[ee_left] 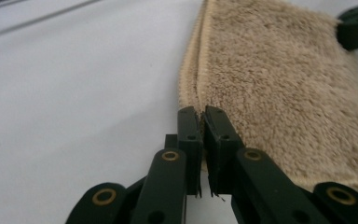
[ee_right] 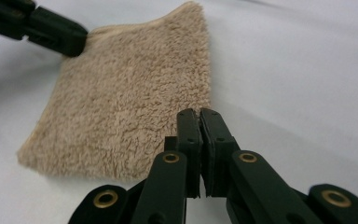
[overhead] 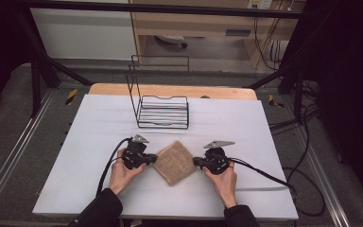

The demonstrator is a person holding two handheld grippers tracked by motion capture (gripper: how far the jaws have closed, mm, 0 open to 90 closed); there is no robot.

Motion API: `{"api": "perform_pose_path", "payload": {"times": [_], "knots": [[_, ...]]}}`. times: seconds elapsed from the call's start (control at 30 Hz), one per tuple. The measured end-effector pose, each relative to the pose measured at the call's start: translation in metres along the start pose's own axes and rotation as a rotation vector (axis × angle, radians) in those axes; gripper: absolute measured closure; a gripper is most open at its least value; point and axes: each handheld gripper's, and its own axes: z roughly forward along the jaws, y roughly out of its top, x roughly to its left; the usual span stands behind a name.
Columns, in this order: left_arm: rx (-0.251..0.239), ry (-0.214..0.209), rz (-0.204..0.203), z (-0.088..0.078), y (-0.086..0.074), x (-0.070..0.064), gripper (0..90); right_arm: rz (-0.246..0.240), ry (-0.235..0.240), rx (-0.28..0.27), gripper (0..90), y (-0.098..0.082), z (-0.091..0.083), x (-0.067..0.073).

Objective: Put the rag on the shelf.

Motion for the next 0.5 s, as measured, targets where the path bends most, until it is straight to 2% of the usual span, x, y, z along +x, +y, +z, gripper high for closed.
{"api": "perform_pose_path", "payload": {"times": [0.17,0.27,0.4,0.5], "knots": [[-0.016,0.000,-0.033,-0.009,-0.010,-0.009,85.1,-0.054,-0.013,0.027,87.3,0.013,0.008,-0.003],[-0.021,0.000,-0.028,-0.013,-0.015,-0.018,85.0,-0.088,-0.019,0.018,87.1,0.019,0.012,-0.004],[-0.029,0.024,-0.017,-0.015,-0.022,-0.028,84.8,-0.137,-0.025,-0.002,87.0,0.024,0.021,-0.006],[-0.034,0.034,-0.010,-0.015,-0.025,-0.030,84.4,-0.168,-0.029,-0.001,86.4,0.023,0.030,-0.006]]}}
